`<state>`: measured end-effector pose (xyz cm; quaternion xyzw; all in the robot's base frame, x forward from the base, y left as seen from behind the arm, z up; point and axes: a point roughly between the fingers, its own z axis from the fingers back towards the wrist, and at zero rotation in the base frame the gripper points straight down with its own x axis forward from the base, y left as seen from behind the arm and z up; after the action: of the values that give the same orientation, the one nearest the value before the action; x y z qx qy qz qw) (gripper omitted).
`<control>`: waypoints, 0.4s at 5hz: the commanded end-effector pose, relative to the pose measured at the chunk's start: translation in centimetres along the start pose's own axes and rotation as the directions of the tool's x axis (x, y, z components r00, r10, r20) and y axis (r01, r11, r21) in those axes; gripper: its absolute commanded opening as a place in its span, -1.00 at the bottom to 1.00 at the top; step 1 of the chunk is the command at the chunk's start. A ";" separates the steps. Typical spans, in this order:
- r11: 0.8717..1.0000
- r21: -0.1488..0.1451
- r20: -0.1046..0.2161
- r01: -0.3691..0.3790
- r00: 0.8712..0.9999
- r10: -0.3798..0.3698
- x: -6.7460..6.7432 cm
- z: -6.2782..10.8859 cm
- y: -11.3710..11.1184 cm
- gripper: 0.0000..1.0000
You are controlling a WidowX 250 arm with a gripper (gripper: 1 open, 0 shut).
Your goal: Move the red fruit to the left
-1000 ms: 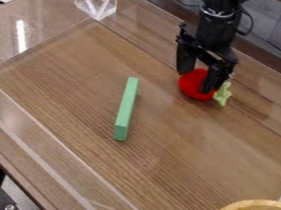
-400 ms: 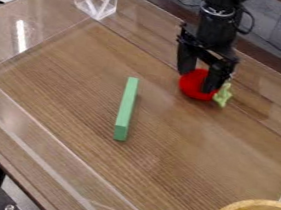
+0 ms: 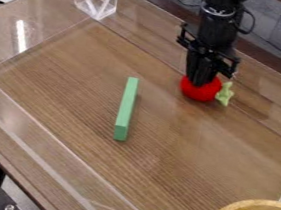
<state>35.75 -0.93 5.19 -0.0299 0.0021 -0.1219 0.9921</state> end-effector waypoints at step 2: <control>0.997 0.042 0.200 -0.059 0.979 0.049 -1.3 8.5 2.4 -1.00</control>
<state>34.92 2.47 11.75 -0.0229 -0.0717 -0.0799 0.9940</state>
